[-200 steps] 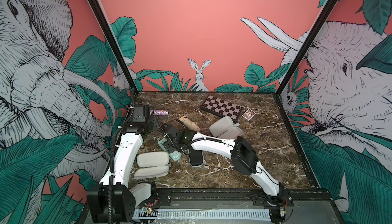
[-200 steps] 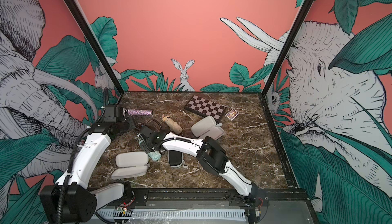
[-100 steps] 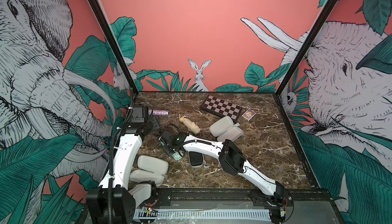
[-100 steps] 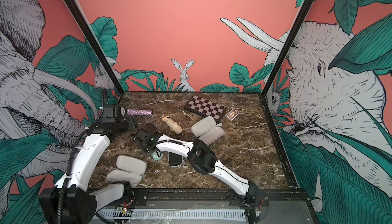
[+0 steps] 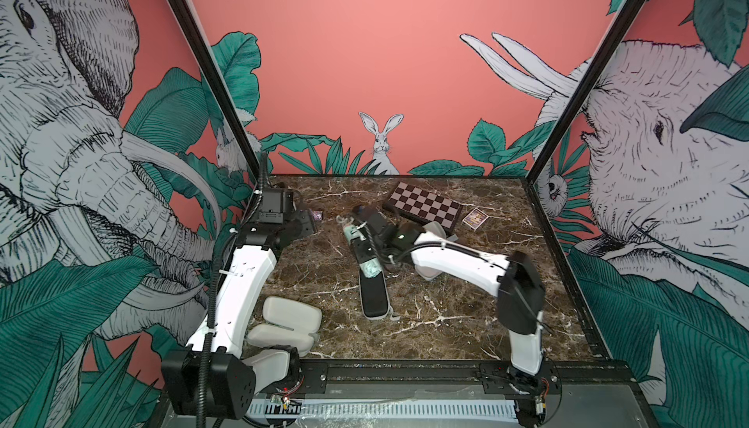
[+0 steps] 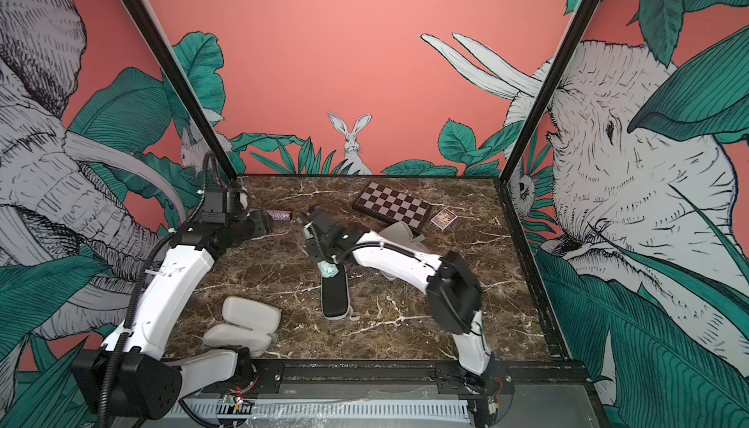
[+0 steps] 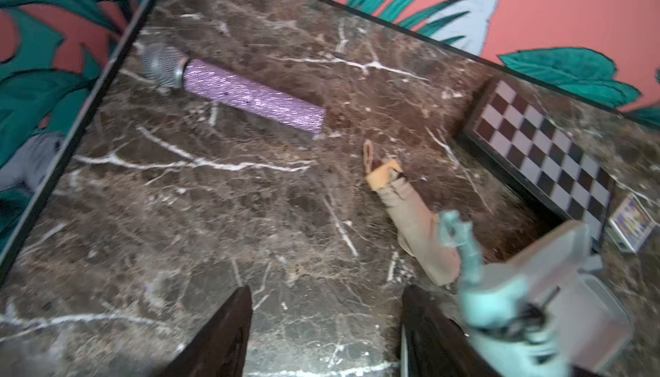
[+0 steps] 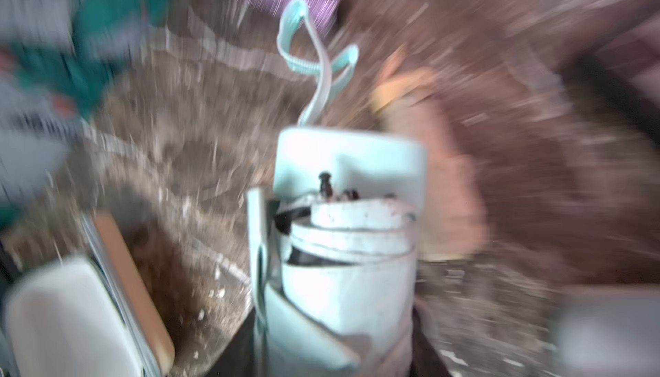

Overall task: Put umbrellas into zippered umbrella sleeves
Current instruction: Pick up the umbrella from the center of the board, then adjust the umbrella sleeve at the center of the board.

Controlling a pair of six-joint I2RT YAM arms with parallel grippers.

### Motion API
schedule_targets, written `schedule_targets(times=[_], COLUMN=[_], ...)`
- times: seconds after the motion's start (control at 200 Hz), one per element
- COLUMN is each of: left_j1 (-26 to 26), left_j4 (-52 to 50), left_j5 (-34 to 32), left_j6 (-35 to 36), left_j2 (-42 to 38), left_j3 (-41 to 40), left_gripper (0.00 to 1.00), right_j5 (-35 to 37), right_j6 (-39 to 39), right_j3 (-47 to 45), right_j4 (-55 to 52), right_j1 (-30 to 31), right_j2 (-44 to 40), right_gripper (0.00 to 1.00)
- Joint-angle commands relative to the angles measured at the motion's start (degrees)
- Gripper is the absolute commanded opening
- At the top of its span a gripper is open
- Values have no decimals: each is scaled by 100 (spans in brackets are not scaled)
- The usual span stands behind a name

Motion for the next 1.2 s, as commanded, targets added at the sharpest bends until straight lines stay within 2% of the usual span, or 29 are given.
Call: schedule_targets(times=[0.0, 0.13, 0.285, 0.54, 0.755, 0.865, 0.93, 1.0, 1.095, 1.16, 1.195], left_j1=[-744, -1668, -2213, -2551, -2632, -2724, -2784, -2806, -2824, -2824, -3062], left_j4=[459, 944, 1085, 1029, 1473, 1555, 1576, 1686, 2198, 2659, 2837], left_j5=[21, 170, 612, 1052, 1636, 1771, 1738, 1697, 1420, 1251, 1079], left_j6=[318, 559, 697, 758, 266, 114, 86, -70, -480, -995, -1332], left_j2=[512, 1611, 3093, 4642, 5347, 5581, 5590, 5404, 4743, 4240, 3990], left_j3=[191, 805, 1831, 2938, 3147, 3100, 2940, 2583, 1579, 840, 494], left_gripper=[70, 71, 72, 70, 71, 67, 63, 49, 32, 24, 19], right_j5=[695, 740, 362, 214, 225, 85, 10, -45, -191, -320, -372], right_j6=[934, 1310, 1642, 1559, 1413, 1404, 1403, 1344, 1224, 1159, 1148], right_j3=[-1221, -2458, -3189, -3852, -4127, -4223, -4298, -4336, -4332, -4344, -4365], right_j4=[524, 388, 182, 13, 112, 74, 66, -1, -173, -273, -326], right_j1=[-526, -1204, -1766, -2302, -2529, -2668, -2740, -2797, -2832, -2835, -2838], right_j2=[-1042, -2105, -2735, -3197, -3152, -3117, -3181, -3266, -3299, -3287, -3288], right_gripper=[29, 28, 27, 27, 27, 27, 27, 27, 27, 27, 27])
